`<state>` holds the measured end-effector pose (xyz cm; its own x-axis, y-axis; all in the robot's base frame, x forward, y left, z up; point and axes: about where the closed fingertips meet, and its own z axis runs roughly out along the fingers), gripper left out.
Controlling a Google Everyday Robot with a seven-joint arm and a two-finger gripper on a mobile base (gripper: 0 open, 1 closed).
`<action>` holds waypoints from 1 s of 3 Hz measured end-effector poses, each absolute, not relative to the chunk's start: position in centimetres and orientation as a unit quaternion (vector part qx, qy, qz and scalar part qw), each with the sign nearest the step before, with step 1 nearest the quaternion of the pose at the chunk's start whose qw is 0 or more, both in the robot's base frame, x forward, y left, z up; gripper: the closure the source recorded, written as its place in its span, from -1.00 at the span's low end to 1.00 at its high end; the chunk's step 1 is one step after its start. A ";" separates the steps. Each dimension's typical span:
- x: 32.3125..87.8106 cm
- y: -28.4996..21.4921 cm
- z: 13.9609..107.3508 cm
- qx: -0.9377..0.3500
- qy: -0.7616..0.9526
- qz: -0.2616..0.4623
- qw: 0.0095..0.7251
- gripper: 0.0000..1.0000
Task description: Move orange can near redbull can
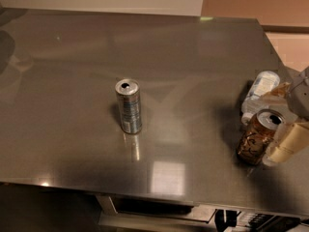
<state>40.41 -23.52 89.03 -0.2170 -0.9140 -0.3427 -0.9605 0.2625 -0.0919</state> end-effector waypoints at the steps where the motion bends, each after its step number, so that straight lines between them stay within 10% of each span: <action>1: 40.3 -23.5 89.2 -0.602 0.776 0.074 0.171 -0.18; 3: 41.8 -21.5 91.3 -0.599 0.773 0.105 0.183 0.76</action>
Offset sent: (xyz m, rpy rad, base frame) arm 0.0043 0.0076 0.0198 0.0654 0.0149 -0.0068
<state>41.84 -21.49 91.29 -0.2158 -0.8873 -0.4076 -0.9638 0.2606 -0.0570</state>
